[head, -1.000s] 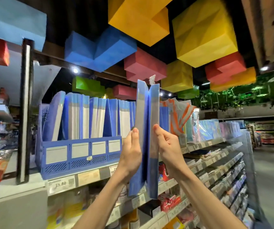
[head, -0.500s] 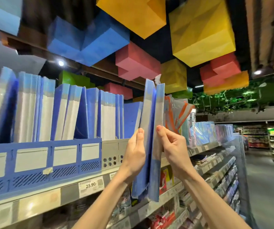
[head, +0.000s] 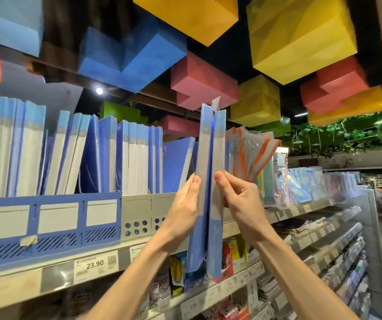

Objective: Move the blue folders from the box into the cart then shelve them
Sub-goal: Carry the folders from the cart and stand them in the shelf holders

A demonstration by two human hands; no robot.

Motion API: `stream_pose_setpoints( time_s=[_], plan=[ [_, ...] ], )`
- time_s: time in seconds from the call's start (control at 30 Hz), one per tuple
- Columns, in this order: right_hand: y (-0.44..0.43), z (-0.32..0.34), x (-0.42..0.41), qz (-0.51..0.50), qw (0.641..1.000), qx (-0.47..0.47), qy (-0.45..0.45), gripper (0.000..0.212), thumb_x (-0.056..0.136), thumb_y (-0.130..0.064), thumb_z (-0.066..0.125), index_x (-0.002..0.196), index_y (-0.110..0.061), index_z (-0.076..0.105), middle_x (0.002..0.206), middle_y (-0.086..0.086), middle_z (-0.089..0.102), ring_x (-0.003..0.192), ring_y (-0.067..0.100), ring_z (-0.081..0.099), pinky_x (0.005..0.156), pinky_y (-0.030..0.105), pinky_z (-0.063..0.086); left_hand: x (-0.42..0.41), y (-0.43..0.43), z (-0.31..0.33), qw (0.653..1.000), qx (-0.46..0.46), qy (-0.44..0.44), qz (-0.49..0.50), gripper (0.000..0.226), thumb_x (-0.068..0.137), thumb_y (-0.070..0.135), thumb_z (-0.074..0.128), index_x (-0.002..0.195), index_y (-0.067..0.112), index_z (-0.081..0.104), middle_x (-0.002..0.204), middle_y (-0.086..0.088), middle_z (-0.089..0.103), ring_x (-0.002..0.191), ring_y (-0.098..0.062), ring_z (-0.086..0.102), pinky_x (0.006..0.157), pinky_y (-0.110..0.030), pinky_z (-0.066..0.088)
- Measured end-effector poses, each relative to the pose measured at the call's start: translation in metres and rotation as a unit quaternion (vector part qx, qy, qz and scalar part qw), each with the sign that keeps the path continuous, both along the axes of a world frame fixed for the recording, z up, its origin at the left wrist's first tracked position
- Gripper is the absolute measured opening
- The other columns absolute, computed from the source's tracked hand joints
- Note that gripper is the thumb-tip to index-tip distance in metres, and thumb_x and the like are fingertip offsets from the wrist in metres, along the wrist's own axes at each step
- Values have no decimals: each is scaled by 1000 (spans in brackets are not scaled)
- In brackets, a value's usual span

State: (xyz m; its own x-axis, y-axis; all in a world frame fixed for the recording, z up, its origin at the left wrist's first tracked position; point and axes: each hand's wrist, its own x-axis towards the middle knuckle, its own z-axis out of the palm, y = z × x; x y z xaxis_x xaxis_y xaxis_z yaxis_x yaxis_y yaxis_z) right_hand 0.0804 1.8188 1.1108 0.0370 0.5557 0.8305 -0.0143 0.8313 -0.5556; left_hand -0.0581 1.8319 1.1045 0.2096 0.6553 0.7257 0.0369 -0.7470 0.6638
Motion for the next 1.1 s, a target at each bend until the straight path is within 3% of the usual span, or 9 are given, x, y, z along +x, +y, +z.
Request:
stream_pose_setpoints(
  time_s=[0.1,0.23,0.37,0.47,0.57,0.7,0.87,1.03,1.1],
  plan=[
    [-1,3,7,26,999,-11,17,25,100,-20,56,118,-12,71,101,-7,77,94,10,72,72,21,57,6,1,4,999,-7,26,-30,60,103,56,36,154,26,36,152,5,49,137,-8,48,114,-35,42],
    [-4,7,13,51,997,-34,42,26,98,-27,59,112,-12,74,104,2,77,99,19,72,83,34,60,14,-11,9,998,-17,41,-45,50,106,48,26,154,34,35,145,5,56,127,-9,58,92,-19,54],
    [-12,14,15,18,1000,-1,20,26,86,-41,70,91,-16,77,89,4,76,89,15,71,86,35,54,21,-15,12,994,-40,50,-86,64,102,63,11,156,36,30,156,11,42,142,-7,42,119,-43,33],
    [-16,20,19,-33,999,28,6,18,82,-34,78,91,-19,75,82,1,75,80,16,71,75,38,58,20,-15,13,990,-70,-4,-120,60,106,54,13,151,27,43,146,3,56,136,-12,50,119,-50,32],
    [-15,26,24,-89,994,61,-8,7,89,-23,71,85,-17,72,78,8,72,75,18,70,69,43,58,18,-15,19,988,-76,-36,-127,51,111,36,13,138,38,56,140,8,60,131,-14,56,114,-47,39],
    [-17,35,25,-216,971,101,-19,26,96,-14,58,71,-11,55,59,3,55,52,-1,55,48,10,39,25,-17,35,991,-67,28,-114,54,107,43,9,150,40,42,147,11,53,135,-14,49,115,-43,39],
    [-7,54,50,-291,950,112,-16,32,97,-12,51,65,-14,47,58,-3,50,52,6,47,51,18,35,43,-12,54,991,-70,42,-104,58,91,51,34,147,39,48,153,11,47,140,-9,43,112,-42,43],
    [2,68,74,-318,937,143,-25,25,96,-9,50,71,-8,49,62,-1,49,55,4,48,52,20,32,54,2,60,998,-13,34,54,41,104,15,39,141,20,55,137,1,60,129,-15,56,104,-36,50],
    [3,73,79,-315,937,149,-36,33,97,-7,50,66,-16,43,59,-6,44,54,-1,48,49,16,31,51,16,58,988,37,60,137,41,99,17,43,137,22,59,131,2,65,121,-10,60,102,-32,52]
  ],
)
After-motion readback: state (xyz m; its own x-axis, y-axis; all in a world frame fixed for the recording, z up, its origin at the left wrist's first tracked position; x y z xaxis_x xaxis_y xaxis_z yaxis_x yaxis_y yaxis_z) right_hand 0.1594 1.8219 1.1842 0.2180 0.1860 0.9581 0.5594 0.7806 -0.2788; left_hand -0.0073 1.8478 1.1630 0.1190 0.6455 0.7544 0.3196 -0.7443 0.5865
